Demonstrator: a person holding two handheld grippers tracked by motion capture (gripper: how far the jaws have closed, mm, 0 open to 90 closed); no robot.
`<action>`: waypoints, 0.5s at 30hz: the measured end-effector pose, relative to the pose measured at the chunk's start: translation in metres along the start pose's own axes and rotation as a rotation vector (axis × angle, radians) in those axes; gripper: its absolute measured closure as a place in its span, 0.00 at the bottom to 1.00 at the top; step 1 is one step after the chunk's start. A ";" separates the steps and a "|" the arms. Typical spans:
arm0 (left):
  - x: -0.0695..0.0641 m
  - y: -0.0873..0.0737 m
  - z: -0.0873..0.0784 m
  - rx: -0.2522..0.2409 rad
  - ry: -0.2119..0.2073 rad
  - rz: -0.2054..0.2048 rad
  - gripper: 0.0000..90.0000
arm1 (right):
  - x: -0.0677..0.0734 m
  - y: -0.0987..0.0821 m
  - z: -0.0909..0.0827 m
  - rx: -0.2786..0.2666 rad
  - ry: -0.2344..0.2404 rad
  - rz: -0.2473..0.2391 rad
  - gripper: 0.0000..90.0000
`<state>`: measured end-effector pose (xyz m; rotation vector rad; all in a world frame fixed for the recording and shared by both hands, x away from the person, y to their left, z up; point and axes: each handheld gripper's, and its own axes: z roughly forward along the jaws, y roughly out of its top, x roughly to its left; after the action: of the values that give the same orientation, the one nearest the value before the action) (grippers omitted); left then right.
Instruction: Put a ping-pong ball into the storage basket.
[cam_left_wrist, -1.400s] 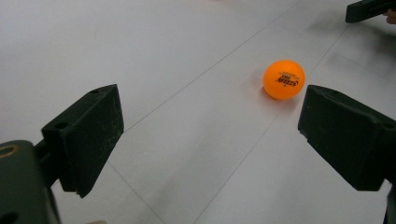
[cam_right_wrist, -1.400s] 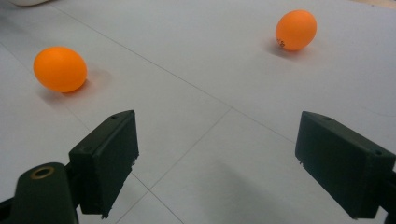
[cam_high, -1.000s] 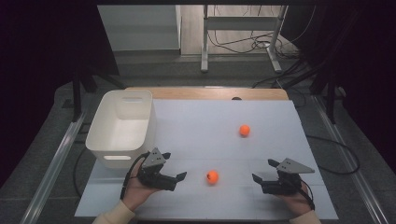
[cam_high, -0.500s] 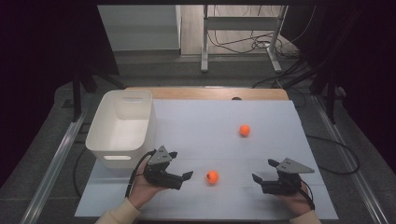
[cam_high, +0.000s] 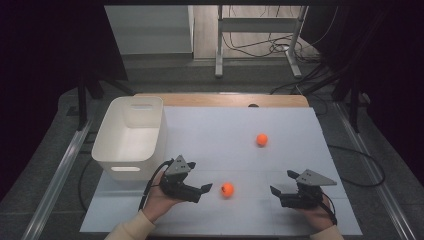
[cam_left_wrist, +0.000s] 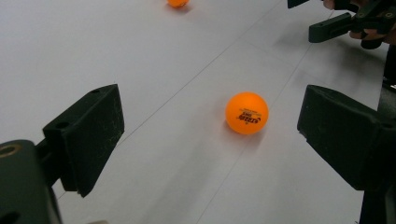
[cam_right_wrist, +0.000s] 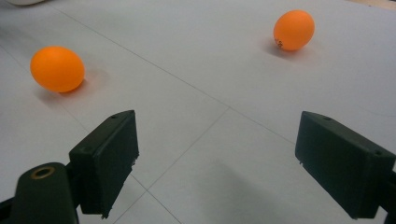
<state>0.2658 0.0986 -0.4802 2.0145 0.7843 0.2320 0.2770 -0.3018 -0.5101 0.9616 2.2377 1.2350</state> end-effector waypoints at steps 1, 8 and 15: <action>-0.001 0.001 0.000 -0.001 0.000 0.000 0.09 | 0.000 0.000 0.000 0.000 0.000 0.001 0.15; -0.005 0.005 0.004 -0.001 -0.016 0.014 0.09 | 0.000 0.000 0.000 -0.001 0.001 0.001 0.15; -0.009 0.008 0.008 0.008 -0.029 0.025 0.09 | 0.000 0.000 0.000 0.000 0.000 0.000 0.15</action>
<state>0.2664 0.0844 -0.4767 2.0320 0.7430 0.2141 0.2769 -0.3020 -0.5100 0.9618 2.2377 1.2359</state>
